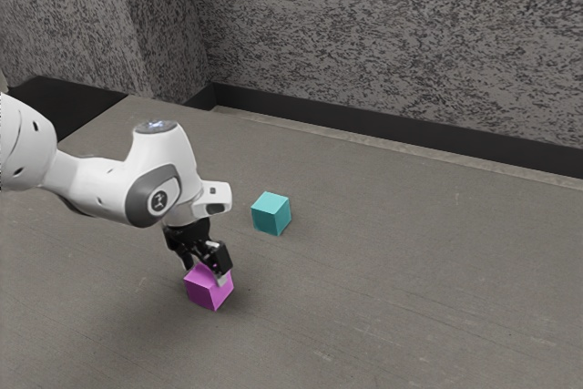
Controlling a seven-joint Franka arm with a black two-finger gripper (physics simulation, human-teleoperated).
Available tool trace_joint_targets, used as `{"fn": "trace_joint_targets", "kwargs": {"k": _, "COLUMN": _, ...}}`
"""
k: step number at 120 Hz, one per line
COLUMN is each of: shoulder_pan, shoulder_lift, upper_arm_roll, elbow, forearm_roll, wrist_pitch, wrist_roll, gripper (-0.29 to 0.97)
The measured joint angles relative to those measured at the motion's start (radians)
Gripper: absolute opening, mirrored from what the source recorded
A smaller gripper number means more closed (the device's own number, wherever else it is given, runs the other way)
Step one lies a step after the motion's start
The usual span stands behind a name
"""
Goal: Pick up the blue block with one arm, and put the blue block on the pink block with one arm
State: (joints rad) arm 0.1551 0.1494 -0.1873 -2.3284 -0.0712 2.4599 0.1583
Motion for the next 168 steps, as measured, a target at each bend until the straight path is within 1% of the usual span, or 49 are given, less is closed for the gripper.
{"fn": "trace_joint_targets", "kwargs": {"k": 31, "shoulder_pan": 0.000, "shoulder_lift": 0.052, "upper_arm_roll": 0.002, "elbow": 0.023, "forearm_roll": 0.002, "wrist_pitch": 0.008, "wrist_roll": -0.029, "gripper": 0.68}}
{"fn": "trace_joint_targets", "kwargs": {"k": 90, "shoulder_pan": -0.002, "shoulder_lift": 0.048, "upper_arm_roll": 0.008, "elbow": 0.033, "forearm_roll": 0.005, "wrist_pitch": 0.006, "wrist_roll": -0.056, "gripper": 0.68}}
{"fn": "trace_joint_targets", "kwargs": {"k": 101, "shoulder_pan": -0.003, "shoulder_lift": 0.074, "upper_arm_roll": 0.004, "elbow": 0.108, "forearm_roll": 0.006, "wrist_pitch": 0.005, "wrist_roll": -0.056, "gripper": 0.68}}
{"fn": "trace_joint_targets", "kwargs": {"k": 116, "shoulder_pan": -0.004, "shoulder_lift": 0.171, "upper_arm_roll": 0.005, "elbow": 0.269, "forearm_roll": 0.012, "wrist_pitch": -0.019, "wrist_roll": -0.052, "gripper": 0.68}}
{"fn": "trace_joint_targets", "kwargs": {"k": 131, "shoulder_pan": -0.009, "shoulder_lift": 0.256, "upper_arm_roll": 0.006, "elbow": 0.416, "forearm_roll": 0.034, "wrist_pitch": -0.077, "wrist_roll": -0.048, "gripper": 0.68}}
{"fn": "trace_joint_targets", "kwargs": {"k": 146, "shoulder_pan": -0.014, "shoulder_lift": 0.308, "upper_arm_roll": 0.006, "elbow": 0.527, "forearm_roll": 0.066, "wrist_pitch": -0.140, "wrist_roll": -0.044, "gripper": 0.68}}
{"fn": "trace_joint_targets", "kwargs": {"k": 168, "shoulder_pan": -0.027, "shoulder_lift": 0.428, "upper_arm_roll": 0.006, "elbow": 0.729, "forearm_roll": 0.088, "wrist_pitch": -0.225, "wrist_roll": -0.031, "gripper": 0.68}}
